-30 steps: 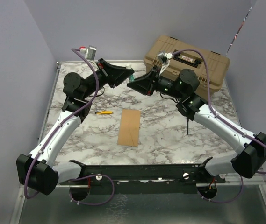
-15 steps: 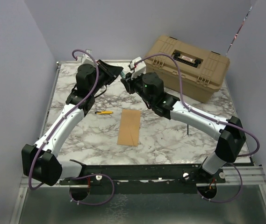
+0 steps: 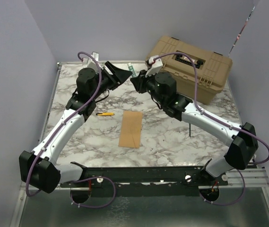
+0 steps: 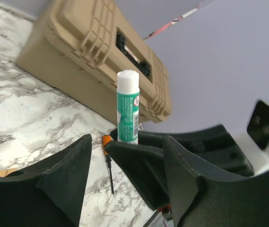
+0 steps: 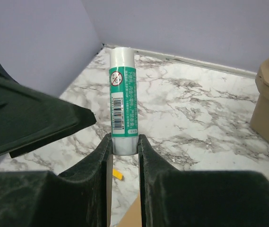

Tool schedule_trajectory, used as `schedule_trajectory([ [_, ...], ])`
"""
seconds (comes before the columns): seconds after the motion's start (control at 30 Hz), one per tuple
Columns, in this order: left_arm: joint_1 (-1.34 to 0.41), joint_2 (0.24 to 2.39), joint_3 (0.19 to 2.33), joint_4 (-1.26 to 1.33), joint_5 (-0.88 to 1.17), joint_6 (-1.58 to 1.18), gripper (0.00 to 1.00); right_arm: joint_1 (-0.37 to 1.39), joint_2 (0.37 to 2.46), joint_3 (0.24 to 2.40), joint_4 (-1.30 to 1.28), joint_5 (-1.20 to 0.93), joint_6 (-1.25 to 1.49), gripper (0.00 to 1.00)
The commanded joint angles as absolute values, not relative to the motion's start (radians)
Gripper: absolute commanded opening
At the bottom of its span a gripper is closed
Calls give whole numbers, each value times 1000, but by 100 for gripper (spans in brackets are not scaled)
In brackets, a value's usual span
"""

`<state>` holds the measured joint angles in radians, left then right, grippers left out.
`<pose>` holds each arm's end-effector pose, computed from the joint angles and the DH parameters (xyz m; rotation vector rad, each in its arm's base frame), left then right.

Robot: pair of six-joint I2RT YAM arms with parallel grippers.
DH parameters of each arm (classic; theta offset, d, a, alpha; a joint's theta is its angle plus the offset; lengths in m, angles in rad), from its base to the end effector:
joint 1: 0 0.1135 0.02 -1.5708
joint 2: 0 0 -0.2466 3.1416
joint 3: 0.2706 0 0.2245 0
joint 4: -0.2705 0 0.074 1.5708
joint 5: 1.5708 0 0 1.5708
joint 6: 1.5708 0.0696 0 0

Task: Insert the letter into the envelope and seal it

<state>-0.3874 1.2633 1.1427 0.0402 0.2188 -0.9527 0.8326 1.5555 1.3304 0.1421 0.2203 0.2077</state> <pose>0.2802 -0.1307 0.3707 -0.3238 1.7631 -1.1756 0.2683 0.2723 0.3585 -0.3534 1.6500 0.6068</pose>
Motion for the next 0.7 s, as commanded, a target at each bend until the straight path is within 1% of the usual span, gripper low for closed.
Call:
schedule_trajectory([
  [0.0, -391, 1204, 1101, 117, 301, -866, 64, 816, 1474, 1271, 234, 95, 328, 0],
  [0.17, -390, 1209, 1063, 194, 346, -871, 70, 807, 1465, 1274, 239, -16, 328, 0],
  [0.37, -387, 1200, 1047, 256, 352, -870, 80, 801, 1445, 1256, 261, -83, 353, 0],
  [0.43, -387, 1203, 1030, 303, 372, -895, 81, 801, 1437, 1238, 280, -103, 363, 0],
  [0.47, -387, 1204, 1024, 317, 378, -907, 80, 801, 1435, 1231, 287, -110, 366, 0],
  [0.6, -387, 1197, 983, 385, 408, -949, 64, 799, 1428, 1208, 311, -96, 397, 0],
  [0.67, -387, 1194, 968, 399, 412, -965, 62, 799, 1416, 1187, 345, -74, 412, 0],
])
